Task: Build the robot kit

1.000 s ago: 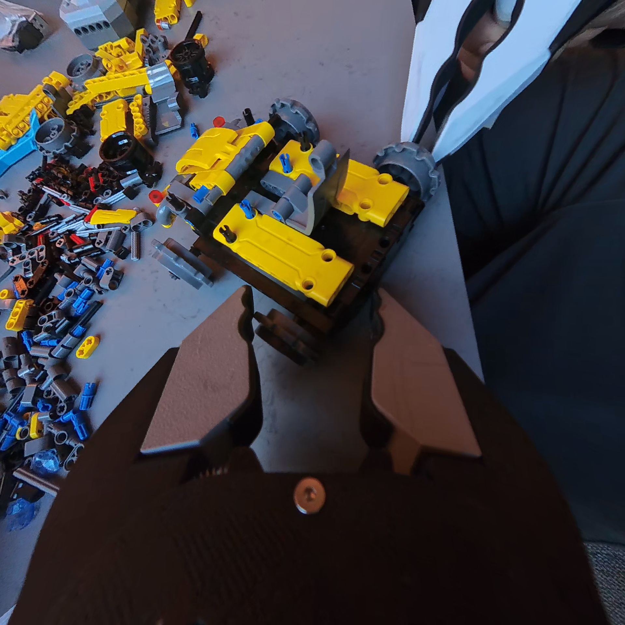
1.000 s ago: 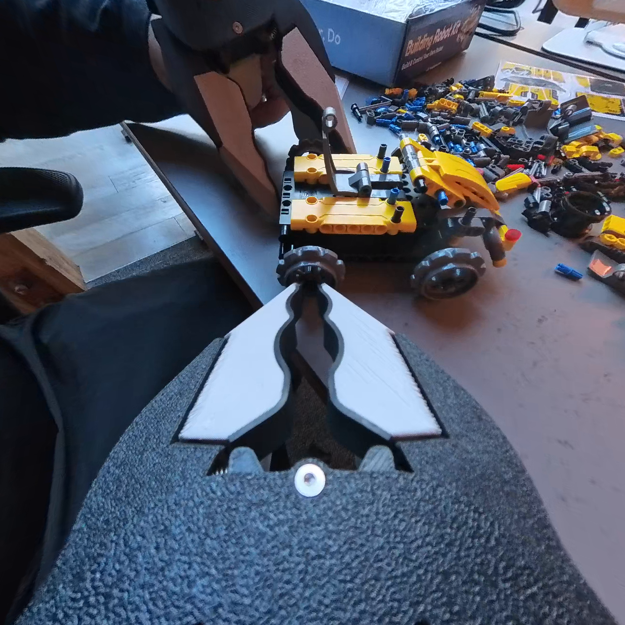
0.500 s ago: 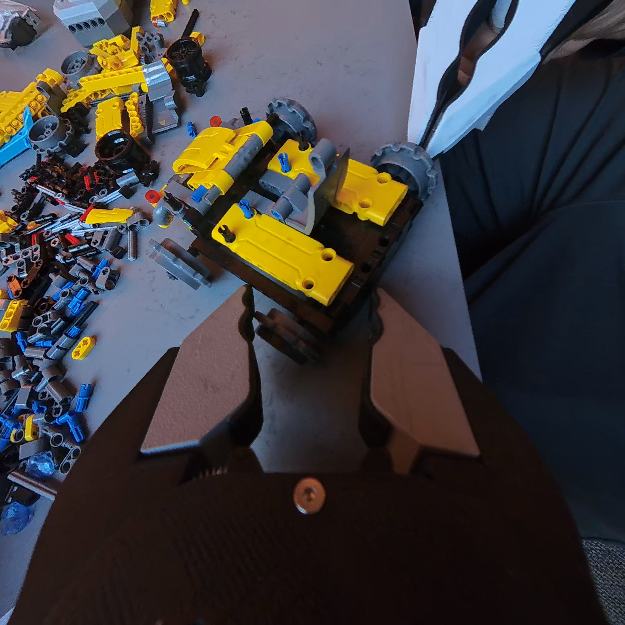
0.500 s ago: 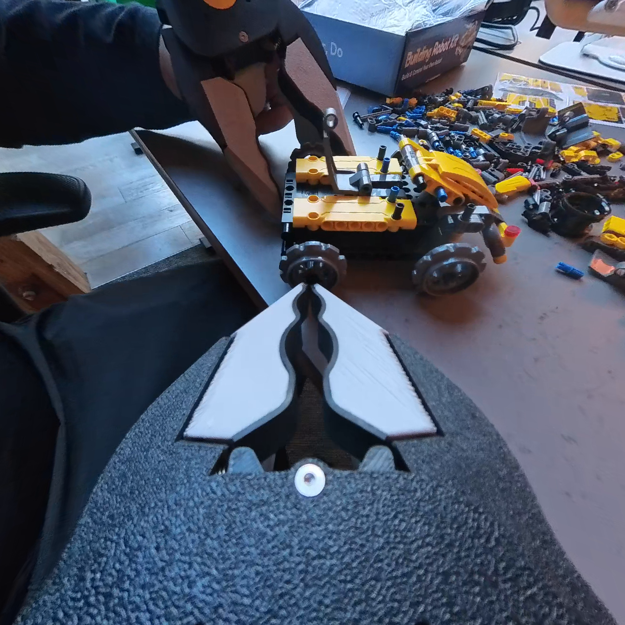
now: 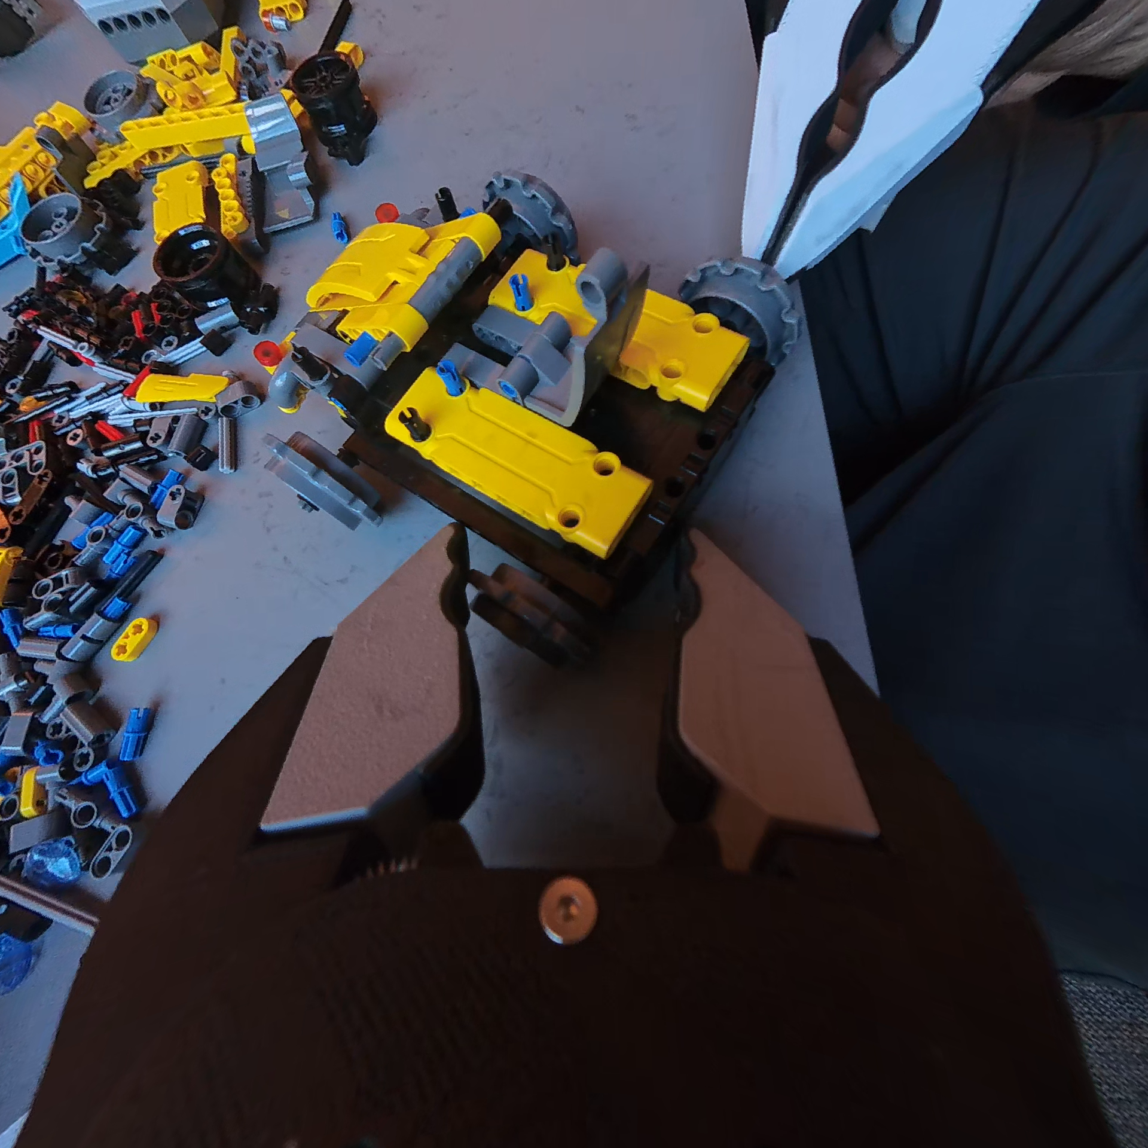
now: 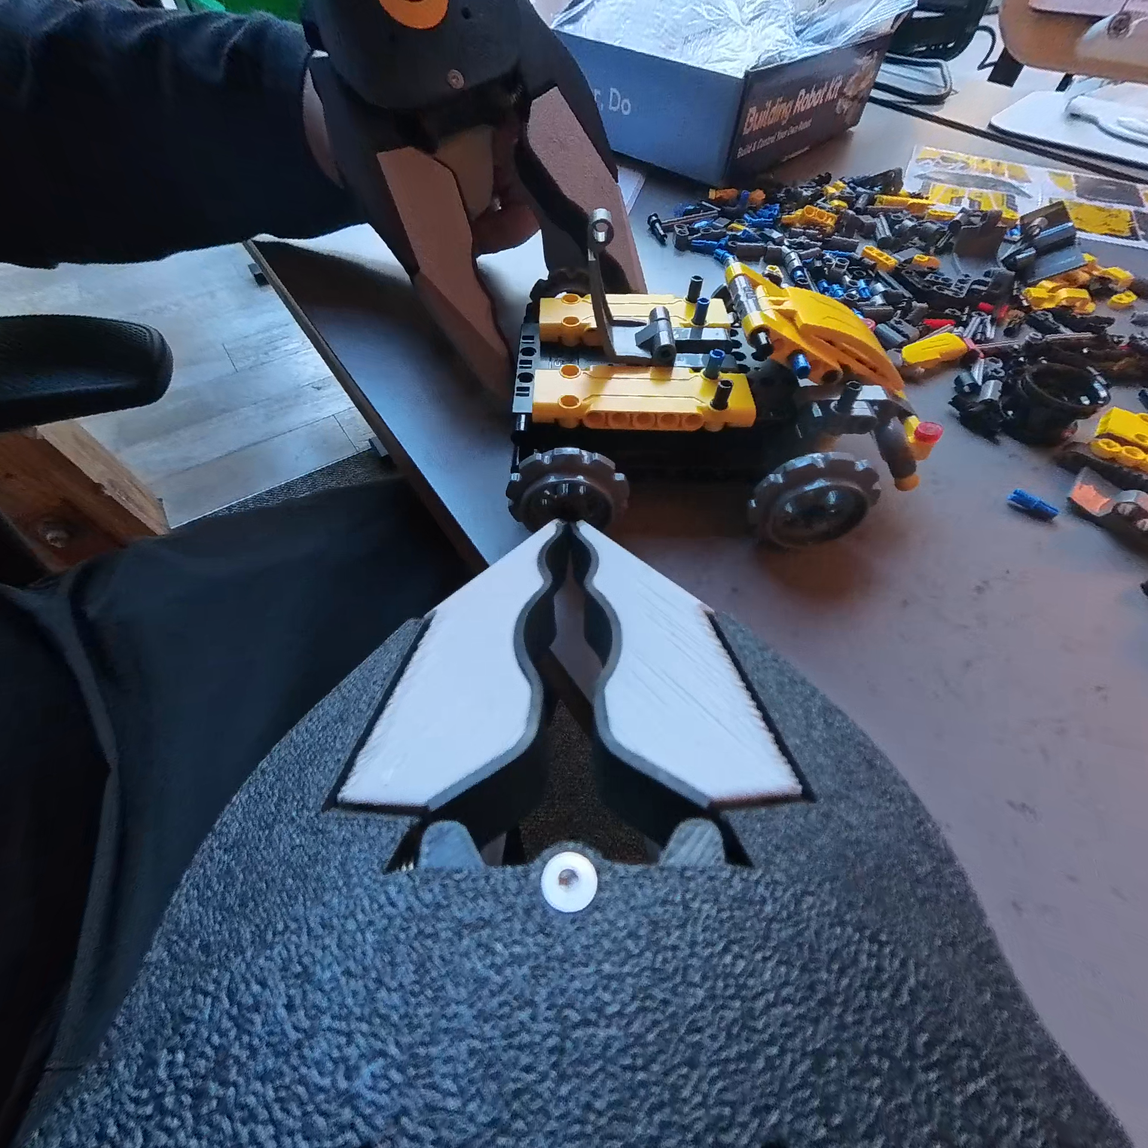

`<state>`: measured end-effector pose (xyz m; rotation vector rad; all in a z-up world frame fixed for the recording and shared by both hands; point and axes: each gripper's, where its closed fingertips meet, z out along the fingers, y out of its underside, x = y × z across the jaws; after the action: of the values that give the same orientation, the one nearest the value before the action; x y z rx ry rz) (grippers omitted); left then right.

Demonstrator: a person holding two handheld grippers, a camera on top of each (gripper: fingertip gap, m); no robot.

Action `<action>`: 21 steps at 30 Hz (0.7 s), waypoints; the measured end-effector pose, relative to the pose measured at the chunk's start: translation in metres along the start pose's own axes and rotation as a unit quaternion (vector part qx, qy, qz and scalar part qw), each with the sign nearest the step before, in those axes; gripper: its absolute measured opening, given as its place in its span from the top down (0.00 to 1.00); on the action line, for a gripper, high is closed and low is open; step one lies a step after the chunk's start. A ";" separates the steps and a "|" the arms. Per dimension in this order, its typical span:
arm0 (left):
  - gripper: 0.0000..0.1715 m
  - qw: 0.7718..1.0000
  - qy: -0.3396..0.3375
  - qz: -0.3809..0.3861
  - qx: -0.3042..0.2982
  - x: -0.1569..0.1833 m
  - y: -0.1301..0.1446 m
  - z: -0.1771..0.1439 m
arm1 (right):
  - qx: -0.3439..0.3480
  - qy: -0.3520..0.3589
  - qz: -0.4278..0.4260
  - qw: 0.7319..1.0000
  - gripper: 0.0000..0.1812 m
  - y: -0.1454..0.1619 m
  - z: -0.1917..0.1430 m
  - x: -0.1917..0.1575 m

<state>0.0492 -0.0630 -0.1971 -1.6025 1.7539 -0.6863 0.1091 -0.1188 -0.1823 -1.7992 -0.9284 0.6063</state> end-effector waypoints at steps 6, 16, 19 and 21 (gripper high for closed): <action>0.63 1.000 0.002 0.002 -0.002 0.000 0.000 0.000 | -0.007 -0.005 -0.006 1.000 1.00 0.000 0.001 0.000; 0.63 1.000 0.007 0.004 -0.003 0.001 -0.002 0.003 | -0.013 -0.016 -0.014 1.000 1.00 -0.001 0.002 0.000; 0.63 1.000 0.007 0.003 -0.001 0.002 -0.002 0.004 | -0.009 -0.008 -0.019 1.000 1.00 0.000 0.002 0.000; 0.63 1.000 0.008 0.003 0.000 0.001 -0.002 0.004 | -0.009 -0.001 -0.026 1.000 1.00 0.000 0.002 0.001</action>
<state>0.0538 -0.0638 -0.1983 -1.5947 1.7697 -0.6968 0.1078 -0.1168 -0.1827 -1.7847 -0.9818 0.5691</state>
